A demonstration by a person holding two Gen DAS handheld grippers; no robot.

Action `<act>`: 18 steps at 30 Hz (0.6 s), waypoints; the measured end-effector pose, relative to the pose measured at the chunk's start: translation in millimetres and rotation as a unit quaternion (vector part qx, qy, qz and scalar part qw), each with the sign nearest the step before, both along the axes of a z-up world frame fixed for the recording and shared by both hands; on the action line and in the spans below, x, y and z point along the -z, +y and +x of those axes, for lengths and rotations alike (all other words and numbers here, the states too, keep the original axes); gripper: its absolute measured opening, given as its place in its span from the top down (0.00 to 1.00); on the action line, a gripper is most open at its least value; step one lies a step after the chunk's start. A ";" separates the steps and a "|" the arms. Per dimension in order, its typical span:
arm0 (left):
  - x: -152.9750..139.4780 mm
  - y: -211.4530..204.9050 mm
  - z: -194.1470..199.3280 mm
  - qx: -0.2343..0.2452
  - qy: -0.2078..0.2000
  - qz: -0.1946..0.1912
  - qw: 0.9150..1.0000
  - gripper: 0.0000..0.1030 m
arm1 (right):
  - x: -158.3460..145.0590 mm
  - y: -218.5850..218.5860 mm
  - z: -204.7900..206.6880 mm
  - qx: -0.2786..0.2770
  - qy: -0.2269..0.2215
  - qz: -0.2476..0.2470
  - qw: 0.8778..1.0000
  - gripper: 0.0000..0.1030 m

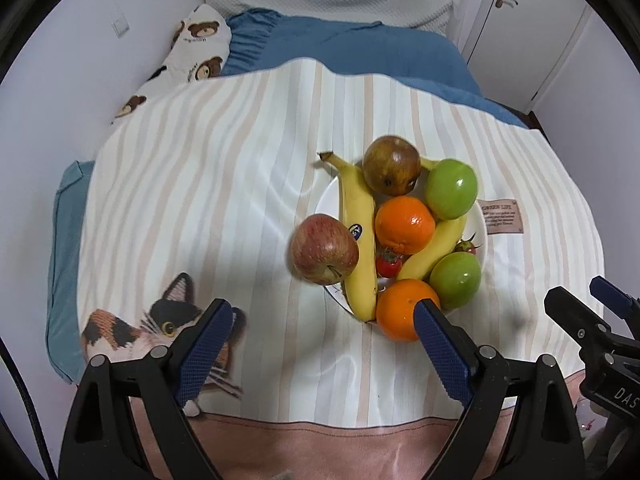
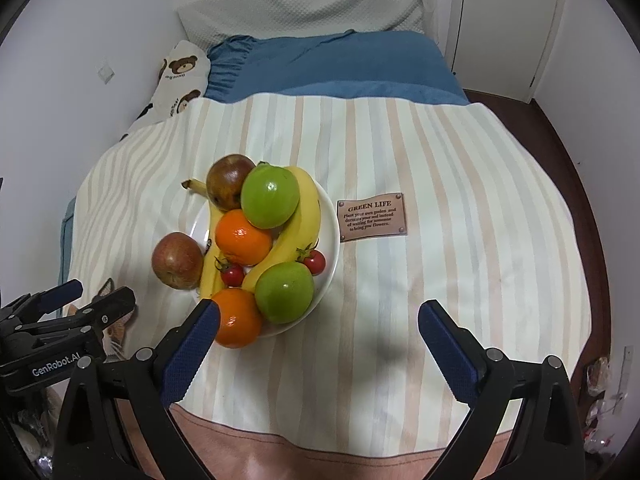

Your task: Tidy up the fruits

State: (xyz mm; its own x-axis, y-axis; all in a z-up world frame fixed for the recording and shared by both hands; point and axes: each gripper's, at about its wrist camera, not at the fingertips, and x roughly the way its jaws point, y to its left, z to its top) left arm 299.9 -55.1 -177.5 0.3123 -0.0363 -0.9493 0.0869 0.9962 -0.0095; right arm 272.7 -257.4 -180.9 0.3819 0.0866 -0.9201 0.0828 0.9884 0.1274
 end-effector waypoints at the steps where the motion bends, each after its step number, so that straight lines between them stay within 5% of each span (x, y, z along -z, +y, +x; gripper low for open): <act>1: -6.5 0.7 -3.7 0.001 -0.006 0.001 1.000 0.10 | -7.7 0.7 -4.4 0.000 -0.006 0.001 1.000 0.02; 18: -130.3 13.7 -103.3 0.014 -0.105 -0.005 0.994 0.10 | -132.2 25.0 -105.7 -0.030 -0.087 0.000 0.996 0.00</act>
